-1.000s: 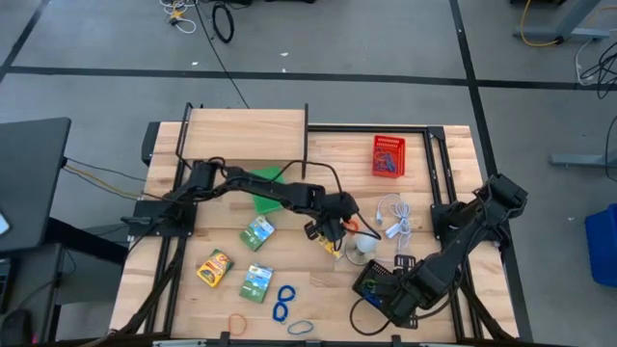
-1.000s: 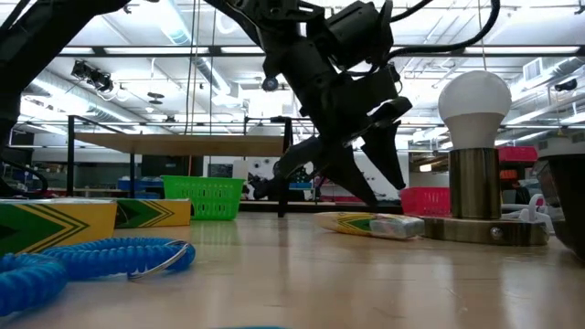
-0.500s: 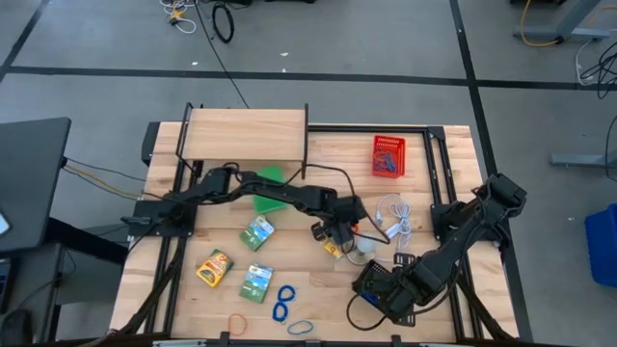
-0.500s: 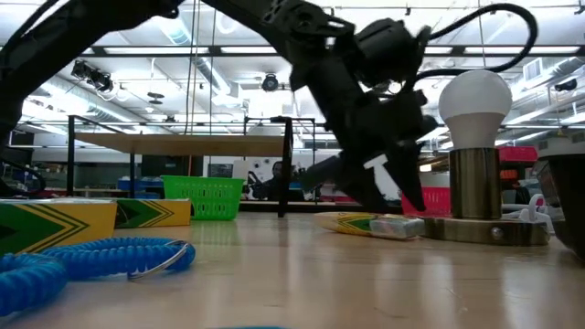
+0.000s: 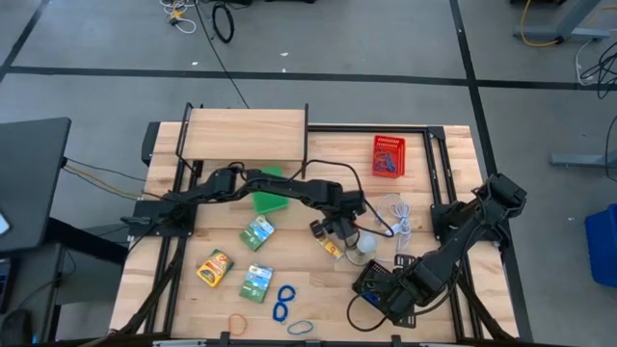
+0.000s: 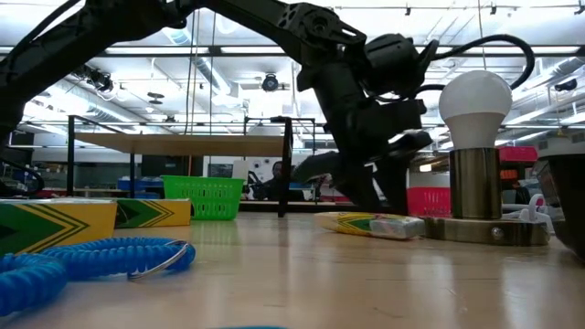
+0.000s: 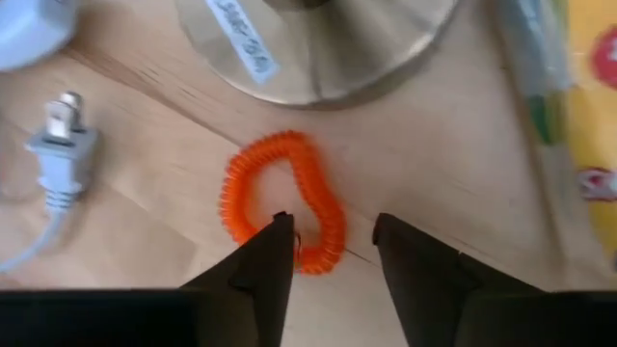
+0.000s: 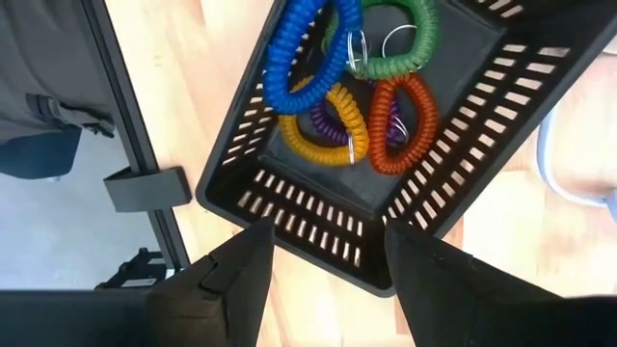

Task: Pick & Place Office Desk Supplies
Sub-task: Put the orange spring keychain into the black basket

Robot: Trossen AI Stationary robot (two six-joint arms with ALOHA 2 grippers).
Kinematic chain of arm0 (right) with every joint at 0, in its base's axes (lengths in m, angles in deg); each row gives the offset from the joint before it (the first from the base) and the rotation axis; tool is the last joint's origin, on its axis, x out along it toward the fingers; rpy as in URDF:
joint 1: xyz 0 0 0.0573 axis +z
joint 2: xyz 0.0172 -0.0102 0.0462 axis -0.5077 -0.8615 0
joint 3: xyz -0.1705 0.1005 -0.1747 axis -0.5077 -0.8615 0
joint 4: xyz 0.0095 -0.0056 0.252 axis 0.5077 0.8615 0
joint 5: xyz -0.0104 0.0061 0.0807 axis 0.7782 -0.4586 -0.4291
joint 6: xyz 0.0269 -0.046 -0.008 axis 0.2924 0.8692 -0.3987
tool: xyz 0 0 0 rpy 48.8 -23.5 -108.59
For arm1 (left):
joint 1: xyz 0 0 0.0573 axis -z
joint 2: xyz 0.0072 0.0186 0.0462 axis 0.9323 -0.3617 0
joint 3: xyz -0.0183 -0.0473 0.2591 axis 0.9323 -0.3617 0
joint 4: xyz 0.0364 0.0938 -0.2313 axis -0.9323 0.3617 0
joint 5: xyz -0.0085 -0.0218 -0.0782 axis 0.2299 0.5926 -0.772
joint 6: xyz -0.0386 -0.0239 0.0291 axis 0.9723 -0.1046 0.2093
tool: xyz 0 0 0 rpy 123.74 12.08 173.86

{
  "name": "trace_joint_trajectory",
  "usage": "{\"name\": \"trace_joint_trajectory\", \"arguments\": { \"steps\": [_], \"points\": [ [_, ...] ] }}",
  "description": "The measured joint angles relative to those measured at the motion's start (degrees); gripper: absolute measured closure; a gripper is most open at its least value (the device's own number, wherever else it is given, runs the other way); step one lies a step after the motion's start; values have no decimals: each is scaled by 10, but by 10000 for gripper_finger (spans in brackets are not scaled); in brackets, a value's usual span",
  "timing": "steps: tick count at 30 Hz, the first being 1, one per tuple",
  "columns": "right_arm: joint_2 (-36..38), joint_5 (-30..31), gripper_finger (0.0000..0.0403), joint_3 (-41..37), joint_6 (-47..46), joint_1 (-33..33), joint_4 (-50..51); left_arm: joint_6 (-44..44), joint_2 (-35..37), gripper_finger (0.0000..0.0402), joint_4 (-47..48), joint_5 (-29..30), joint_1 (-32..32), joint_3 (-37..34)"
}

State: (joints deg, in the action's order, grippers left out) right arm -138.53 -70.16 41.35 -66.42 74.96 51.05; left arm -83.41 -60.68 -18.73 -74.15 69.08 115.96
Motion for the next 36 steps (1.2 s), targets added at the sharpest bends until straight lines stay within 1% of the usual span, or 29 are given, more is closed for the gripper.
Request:
{"name": "trace_joint_trajectory", "arguments": {
  "steps": [4,11,17,26,34,36],
  "points": [
    [0,-1,195,0,0,0,0,6,0,289,13,-3,1,-1],
    [0,-3,195,0,0,0,0,11,0,386,28,-3,1,-1],
    [0,-4,195,0,0,0,0,47,1,394,37,1,2,-2],
    [0,1,195,0,0,0,-5,57,19,395,74,68,30,-5],
    [0,30,195,0,15,0,-13,74,37,395,111,120,59,-5],
    [0,39,195,0,21,0,-14,77,40,395,98,133,58,-5]
  ]
}}
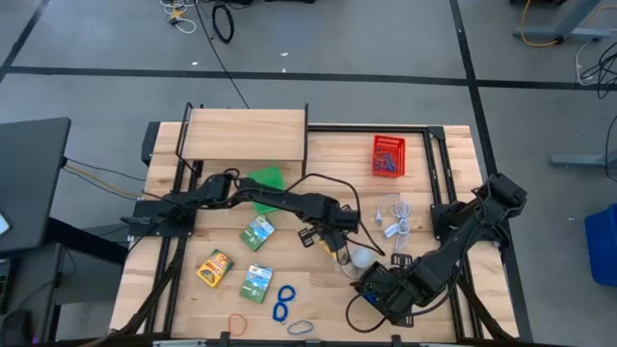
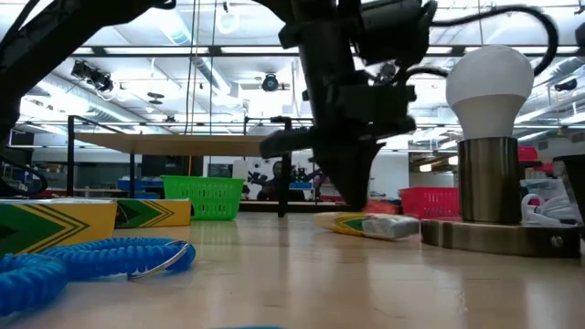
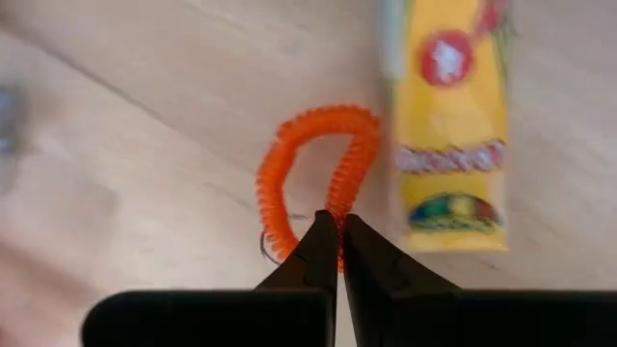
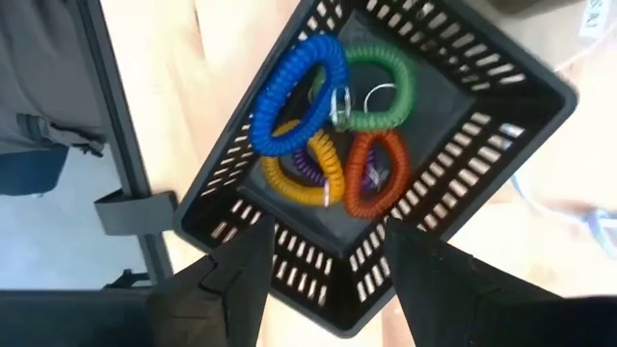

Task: Pick & Place Office Desk Supplies
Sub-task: Put the orange spring keychain into the black basket

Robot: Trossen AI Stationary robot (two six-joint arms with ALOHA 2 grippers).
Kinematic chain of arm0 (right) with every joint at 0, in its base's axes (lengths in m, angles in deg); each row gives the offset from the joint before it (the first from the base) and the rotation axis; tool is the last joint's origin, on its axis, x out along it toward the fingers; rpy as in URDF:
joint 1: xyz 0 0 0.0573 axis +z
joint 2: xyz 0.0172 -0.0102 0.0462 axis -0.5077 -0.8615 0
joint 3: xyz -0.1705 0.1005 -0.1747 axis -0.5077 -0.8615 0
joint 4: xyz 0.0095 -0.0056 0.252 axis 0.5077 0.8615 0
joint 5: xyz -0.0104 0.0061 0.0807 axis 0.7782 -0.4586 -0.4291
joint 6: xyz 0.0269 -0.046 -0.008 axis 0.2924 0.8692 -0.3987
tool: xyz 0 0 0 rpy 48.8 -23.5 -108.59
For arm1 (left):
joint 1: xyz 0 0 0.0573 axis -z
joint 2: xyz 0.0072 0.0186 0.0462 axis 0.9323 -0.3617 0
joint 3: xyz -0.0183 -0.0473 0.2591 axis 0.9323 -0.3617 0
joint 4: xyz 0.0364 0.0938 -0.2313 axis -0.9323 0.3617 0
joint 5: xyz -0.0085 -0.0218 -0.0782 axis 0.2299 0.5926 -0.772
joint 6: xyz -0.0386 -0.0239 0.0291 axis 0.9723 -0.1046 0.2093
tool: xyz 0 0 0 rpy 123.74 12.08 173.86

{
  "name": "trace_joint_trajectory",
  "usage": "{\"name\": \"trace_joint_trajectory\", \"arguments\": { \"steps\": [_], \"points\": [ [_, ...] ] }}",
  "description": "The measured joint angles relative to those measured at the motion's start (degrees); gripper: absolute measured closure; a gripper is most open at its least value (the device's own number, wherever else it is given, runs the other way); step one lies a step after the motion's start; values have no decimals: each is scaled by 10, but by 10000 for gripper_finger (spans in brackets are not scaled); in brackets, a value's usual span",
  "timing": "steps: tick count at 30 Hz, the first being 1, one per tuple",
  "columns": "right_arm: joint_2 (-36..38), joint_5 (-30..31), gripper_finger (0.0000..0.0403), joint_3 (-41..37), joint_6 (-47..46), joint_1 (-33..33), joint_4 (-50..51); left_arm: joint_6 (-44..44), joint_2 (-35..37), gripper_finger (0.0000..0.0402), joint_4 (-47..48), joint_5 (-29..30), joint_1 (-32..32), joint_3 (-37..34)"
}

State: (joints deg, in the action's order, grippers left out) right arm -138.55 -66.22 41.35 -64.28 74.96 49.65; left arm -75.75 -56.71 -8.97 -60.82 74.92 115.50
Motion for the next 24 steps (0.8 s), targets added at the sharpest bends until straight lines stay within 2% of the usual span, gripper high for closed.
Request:
{"name": "trace_joint_trajectory", "arguments": {
  "steps": [9,17,20,24],
  "points": [
    [0,16,195,0,9,0,0,25,20,395,-4,34,-30,0],
    [0,84,195,0,21,1,3,29,66,395,5,27,-31,1],
    [0,114,195,0,33,6,-1,45,93,395,13,-8,-32,1],
    [0,148,195,0,54,19,-15,72,133,395,24,-84,-31,1]
  ]
}}
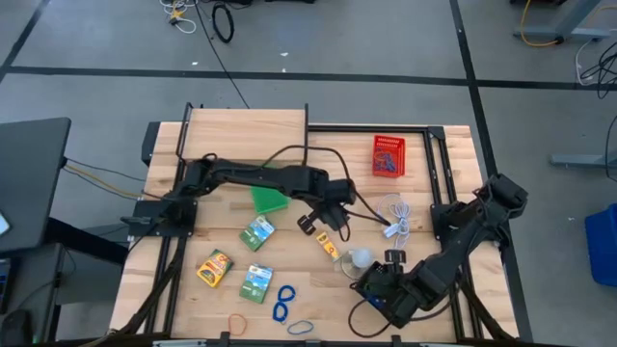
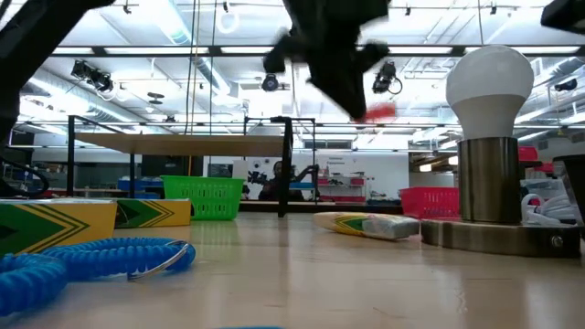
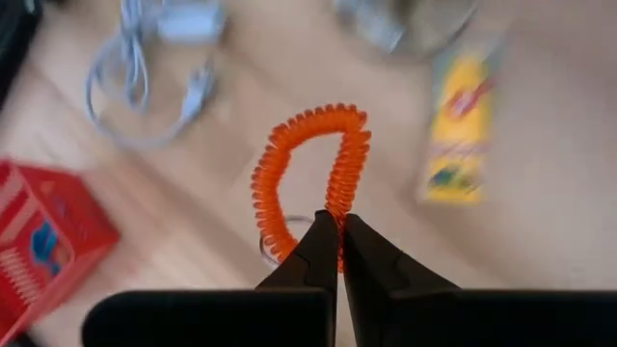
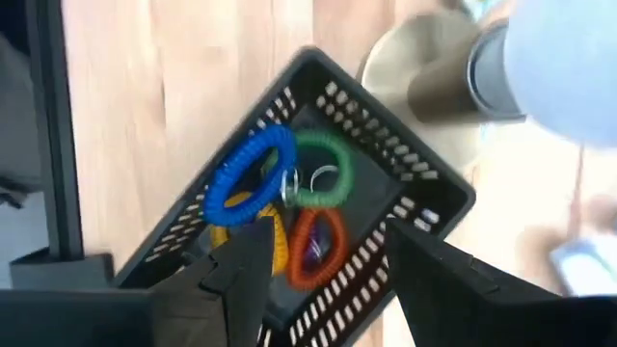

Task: Pick & Place Office Desk Supplies
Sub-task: Put the orange spring keychain into the black basket

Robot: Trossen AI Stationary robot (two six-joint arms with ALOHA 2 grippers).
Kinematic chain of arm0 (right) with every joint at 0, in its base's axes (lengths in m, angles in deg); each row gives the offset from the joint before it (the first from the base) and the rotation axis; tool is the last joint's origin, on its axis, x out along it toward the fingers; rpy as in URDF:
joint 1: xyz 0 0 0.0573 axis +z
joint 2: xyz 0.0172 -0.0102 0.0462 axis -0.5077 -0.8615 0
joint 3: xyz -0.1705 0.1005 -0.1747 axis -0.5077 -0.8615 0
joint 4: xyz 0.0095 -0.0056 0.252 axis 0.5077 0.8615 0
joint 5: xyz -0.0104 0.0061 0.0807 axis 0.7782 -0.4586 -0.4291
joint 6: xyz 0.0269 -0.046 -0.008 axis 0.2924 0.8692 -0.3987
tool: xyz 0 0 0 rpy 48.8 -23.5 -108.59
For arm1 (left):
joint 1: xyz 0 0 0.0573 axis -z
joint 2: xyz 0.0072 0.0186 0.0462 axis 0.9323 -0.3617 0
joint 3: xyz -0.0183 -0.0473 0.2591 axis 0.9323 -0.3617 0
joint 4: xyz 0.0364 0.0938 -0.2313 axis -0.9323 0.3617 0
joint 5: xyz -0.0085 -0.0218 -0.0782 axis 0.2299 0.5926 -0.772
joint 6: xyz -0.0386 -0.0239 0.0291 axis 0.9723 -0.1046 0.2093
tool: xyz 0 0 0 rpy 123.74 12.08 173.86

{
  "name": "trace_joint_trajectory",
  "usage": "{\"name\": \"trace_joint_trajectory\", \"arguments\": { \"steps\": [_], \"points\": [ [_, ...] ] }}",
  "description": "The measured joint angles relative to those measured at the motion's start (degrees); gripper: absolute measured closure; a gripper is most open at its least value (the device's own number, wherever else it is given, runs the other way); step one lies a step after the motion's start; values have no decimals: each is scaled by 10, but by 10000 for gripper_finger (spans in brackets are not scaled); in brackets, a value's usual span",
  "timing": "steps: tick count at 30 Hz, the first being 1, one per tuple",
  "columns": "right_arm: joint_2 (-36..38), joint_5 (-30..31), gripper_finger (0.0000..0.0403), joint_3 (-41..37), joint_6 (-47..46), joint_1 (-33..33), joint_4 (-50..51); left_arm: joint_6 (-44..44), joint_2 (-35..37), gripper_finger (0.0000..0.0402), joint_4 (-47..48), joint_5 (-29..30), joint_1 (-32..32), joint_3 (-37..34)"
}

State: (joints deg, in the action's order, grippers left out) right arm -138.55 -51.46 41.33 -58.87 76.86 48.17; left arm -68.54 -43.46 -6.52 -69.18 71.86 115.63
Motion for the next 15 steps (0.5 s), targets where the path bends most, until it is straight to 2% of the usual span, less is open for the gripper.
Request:
{"name": "trace_joint_trajectory", "arguments": {
  "steps": [6,11,15],
  "points": [
    [0,98,195,0,37,28,-25,36,52,395,16,-138,5,0],
    [0,238,195,0,92,51,-44,63,86,395,17,-266,11,0],
    [0,366,195,0,154,62,-64,75,98,395,10,-325,18,1]
  ]
}}
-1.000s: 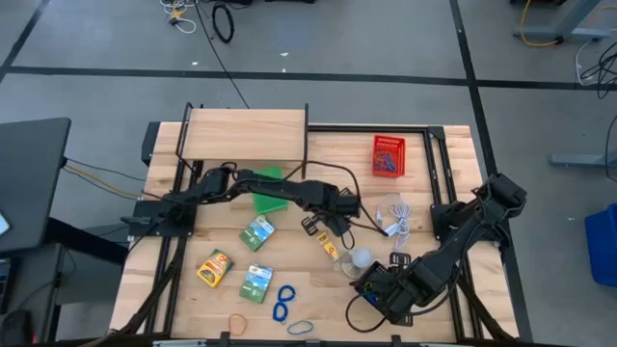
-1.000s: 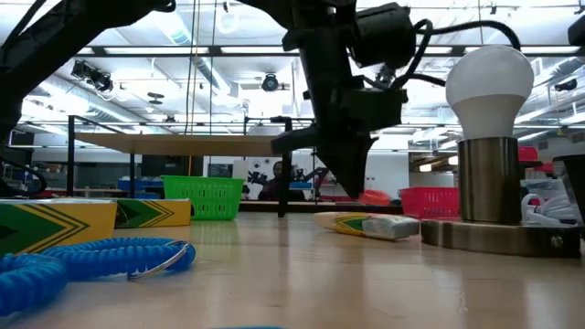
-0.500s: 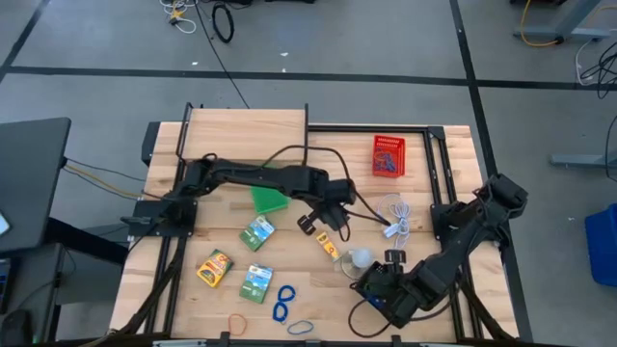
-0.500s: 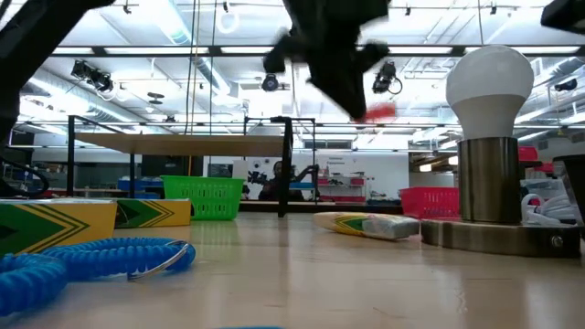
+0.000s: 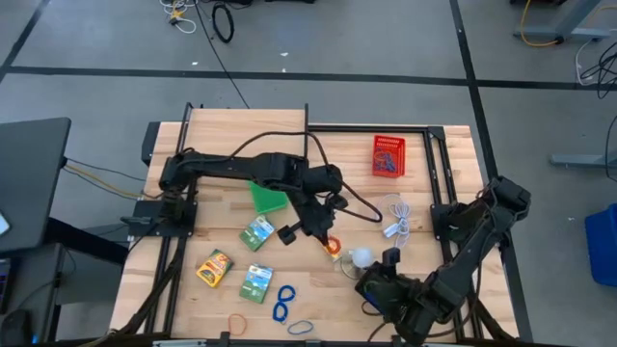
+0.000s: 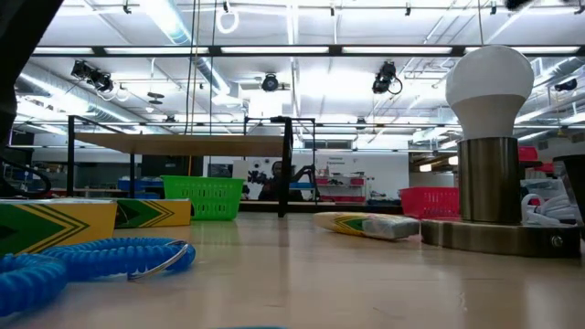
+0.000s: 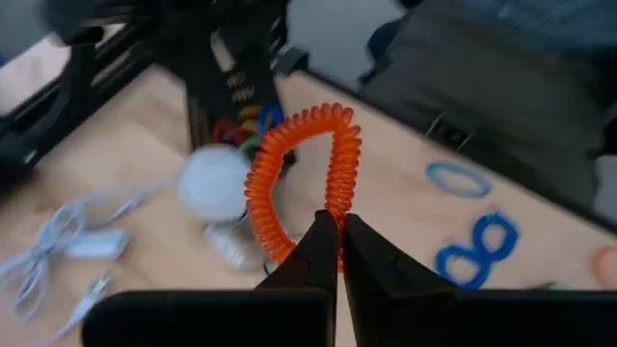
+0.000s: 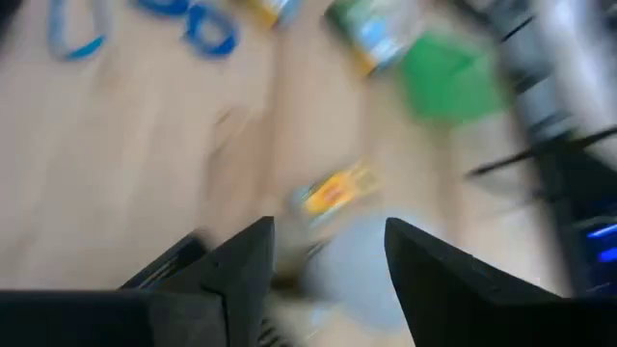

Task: Pick & Place Office Desk Supplies
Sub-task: Put the orange spring keychain into the black basket

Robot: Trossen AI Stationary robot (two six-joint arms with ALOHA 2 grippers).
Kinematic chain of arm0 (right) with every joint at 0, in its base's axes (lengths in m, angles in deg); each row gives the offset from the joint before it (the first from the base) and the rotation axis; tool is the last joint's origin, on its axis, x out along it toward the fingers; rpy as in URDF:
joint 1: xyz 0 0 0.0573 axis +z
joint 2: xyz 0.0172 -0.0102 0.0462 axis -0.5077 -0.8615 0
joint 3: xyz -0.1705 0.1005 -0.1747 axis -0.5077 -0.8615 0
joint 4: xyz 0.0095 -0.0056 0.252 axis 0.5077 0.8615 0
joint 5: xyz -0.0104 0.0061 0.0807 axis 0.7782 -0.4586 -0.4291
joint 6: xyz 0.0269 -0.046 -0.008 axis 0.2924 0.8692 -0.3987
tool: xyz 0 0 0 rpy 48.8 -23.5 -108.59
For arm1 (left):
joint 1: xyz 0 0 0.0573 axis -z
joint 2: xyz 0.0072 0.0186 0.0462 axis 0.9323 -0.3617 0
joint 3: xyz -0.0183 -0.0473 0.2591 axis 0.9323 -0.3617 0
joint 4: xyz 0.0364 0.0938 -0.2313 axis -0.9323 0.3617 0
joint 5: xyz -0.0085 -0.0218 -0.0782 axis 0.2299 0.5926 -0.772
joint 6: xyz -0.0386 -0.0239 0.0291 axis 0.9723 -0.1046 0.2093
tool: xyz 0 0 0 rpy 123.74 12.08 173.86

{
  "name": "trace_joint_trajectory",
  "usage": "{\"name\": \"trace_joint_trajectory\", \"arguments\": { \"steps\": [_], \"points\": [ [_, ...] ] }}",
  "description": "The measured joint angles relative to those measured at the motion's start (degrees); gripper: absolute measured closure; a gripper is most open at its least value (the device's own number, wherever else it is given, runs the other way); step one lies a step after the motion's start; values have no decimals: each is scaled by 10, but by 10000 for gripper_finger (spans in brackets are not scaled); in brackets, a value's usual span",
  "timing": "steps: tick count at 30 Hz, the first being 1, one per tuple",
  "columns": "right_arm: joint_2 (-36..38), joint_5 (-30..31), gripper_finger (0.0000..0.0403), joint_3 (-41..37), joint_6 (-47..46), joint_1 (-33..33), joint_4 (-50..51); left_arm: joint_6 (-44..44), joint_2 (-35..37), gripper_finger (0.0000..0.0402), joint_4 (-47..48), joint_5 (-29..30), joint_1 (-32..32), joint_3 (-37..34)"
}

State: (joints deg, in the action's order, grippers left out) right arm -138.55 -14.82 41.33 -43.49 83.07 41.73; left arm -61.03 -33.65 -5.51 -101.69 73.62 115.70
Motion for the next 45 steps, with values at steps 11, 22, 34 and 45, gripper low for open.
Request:
{"name": "trace_joint_trajectory", "arguments": {
  "steps": [11,22,34,45],
  "points": [
    [0,147,195,0,214,-17,-100,0,5,395,-17,-88,12,0],
    [0,219,195,0,328,-69,-190,-43,-12,395,-38,-104,21,-45],
    [0,136,195,0,432,-71,-301,-82,-17,395,-89,-31,15,-86],
    [0,103,195,0,431,-76,-294,-101,-17,395,-87,-21,-5,-86]
  ]
}}
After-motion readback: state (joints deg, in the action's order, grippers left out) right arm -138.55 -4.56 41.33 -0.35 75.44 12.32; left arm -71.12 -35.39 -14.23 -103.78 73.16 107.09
